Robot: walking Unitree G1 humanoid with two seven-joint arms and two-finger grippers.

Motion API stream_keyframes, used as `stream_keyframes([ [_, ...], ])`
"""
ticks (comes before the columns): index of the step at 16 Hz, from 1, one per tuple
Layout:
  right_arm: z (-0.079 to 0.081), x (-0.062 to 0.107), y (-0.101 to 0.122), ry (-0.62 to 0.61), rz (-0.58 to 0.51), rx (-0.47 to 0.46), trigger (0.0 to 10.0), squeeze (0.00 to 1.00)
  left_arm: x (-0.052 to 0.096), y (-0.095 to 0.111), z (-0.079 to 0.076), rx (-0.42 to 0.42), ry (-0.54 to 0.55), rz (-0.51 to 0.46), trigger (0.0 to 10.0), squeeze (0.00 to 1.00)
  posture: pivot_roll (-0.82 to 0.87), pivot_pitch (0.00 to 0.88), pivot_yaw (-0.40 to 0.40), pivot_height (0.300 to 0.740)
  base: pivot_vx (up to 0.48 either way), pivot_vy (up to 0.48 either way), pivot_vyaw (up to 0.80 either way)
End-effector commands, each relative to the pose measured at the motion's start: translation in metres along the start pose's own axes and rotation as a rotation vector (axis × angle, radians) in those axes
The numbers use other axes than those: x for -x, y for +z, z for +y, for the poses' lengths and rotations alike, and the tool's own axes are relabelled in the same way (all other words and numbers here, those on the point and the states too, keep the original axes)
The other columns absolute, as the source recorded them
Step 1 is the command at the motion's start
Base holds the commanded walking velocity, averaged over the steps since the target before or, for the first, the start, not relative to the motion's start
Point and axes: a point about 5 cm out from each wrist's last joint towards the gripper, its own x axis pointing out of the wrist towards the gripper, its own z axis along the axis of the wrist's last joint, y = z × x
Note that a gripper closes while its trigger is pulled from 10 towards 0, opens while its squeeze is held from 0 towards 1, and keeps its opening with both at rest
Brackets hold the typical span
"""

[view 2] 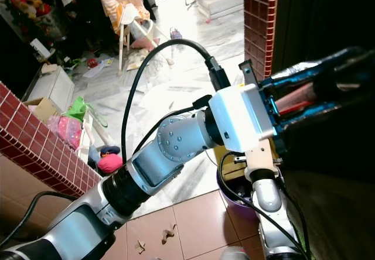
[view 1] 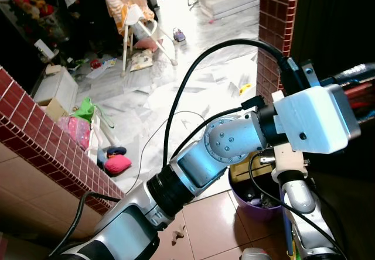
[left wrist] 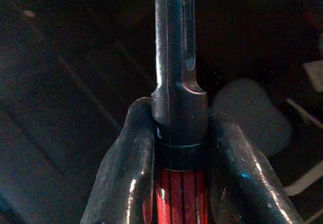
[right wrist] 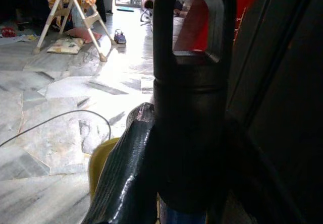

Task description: Sweep floor

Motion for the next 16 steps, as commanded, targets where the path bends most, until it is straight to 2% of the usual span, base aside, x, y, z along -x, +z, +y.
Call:
stream_keyframes([
  [1, 0.006, 0.003, -0.015, 0.01, 0.076, -0.02, 10.0, 0.0, -0.005, 0.009, 0.01, -0.055, 0.047, -0.054, 10.0, 0.0, -0.19, 0.0, 0.234, 0.74, 0.0, 0.0, 0.0],
  [3, 0.006, -0.001, -0.013, 0.015, 0.066, -0.018, 10.0, 0.0, -0.005, 0.011, 0.012, -0.072, 0.052, -0.065, 10.0, 0.0, -0.19, 0.0, 0.23, 0.74, 0.0, 0.0, 0.0],
  [4, 0.006, -0.003, -0.009, 0.013, 0.053, -0.015, 10.0, 0.0, -0.004, 0.015, 0.018, -0.122, 0.092, -0.093, 10.0, 0.0, -0.2, 0.0, 0.23, 0.74, 0.0, 0.0, 0.0],
  [5, 0.004, -0.004, -0.007, 0.014, 0.047, -0.015, 10.0, 0.0, -0.005, 0.012, 0.024, -0.075, 0.135, -0.066, 10.0, 0.0, -0.19, 0.0, 0.225, 0.74, 0.0, 0.0, 0.0],
  [6, 0.005, -0.004, -0.006, 0.016, 0.044, -0.012, 10.0, 0.0, -0.005, 0.013, 0.023, -0.111, 0.117, -0.073, 10.0, 0.0, -0.19, 0.0, 0.224, 0.74, 0.0, 0.0, 0.0],
  [7, 0.005, -0.004, -0.003, 0.014, 0.032, -0.008, 10.0, 0.0, -0.002, 0.006, 0.035, -0.13, 0.174, -0.03, 10.0, 0.0, -0.2, 0.0, 0.224, 0.74, 0.0, 0.0, 0.0],
  [8, 0.005, -0.004, 0.001, 0.014, 0.024, -0.01, 10.0, 0.0, 0.001, 0.005, 0.063, -0.142, 0.317, 0.005, 10.0, 0.0, -0.19, 0.0, 0.212, 0.74, 0.0, 0.0, 0.0],
  [10, 0.008, -0.006, 0.008, 0.031, 0.005, -0.013, 10.0, 0.0, 0.01, 0.008, 0.107, -0.171, 0.542, 0.046, 10.0, 0.0, -0.18, 0.0, 0.191, 0.74, 0.0, 0.0, 0.0],
  [12, 0.013, -0.014, 0.016, 0.063, -0.017, -0.012, 10.0, 0.0, 0.022, 0.025, 0.151, -0.22, 0.72, 0.03, 10.0, 0.0, -0.16, 0.0, 0.159, 0.74, 0.0, 0.0, 0.0],
  [13, 0.015, -0.017, 0.018, 0.073, -0.021, -0.01, 10.0, 0.0, 0.026, 0.034, 0.164, -0.245, 0.765, 0.015, 10.0, 0.0, -0.15, 0.0, 0.148, 0.74, 0.0, 0.0, 0.0],
  [14, 0.018, -0.024, 0.02, 0.096, -0.027, -0.008, 10.0, 0.0, 0.034, 0.042, 0.197, -0.259, 0.848, 0.024, 10.0, 0.0, -0.12, 0.0, 0.124, 0.74, 0.0, 0.0, 0.0],
  [15, 0.022, -0.027, 0.023, 0.112, -0.031, -0.008, 10.0, 0.0, 0.037, 0.046, 0.209, -0.287, 0.883, 0.041, 10.0, 0.0, -0.12, 0.0, 0.118, 0.74, 0.0, 0.0, 0.0],
  [16, 0.023, -0.028, 0.023, 0.117, -0.033, -0.007, 10.0, 0.0, 0.037, 0.048, 0.211, -0.296, 0.893, 0.046, 10.0, 0.0, -0.12, 0.0, 0.118, 0.74, 0.0, 0.0, 0.0],
])
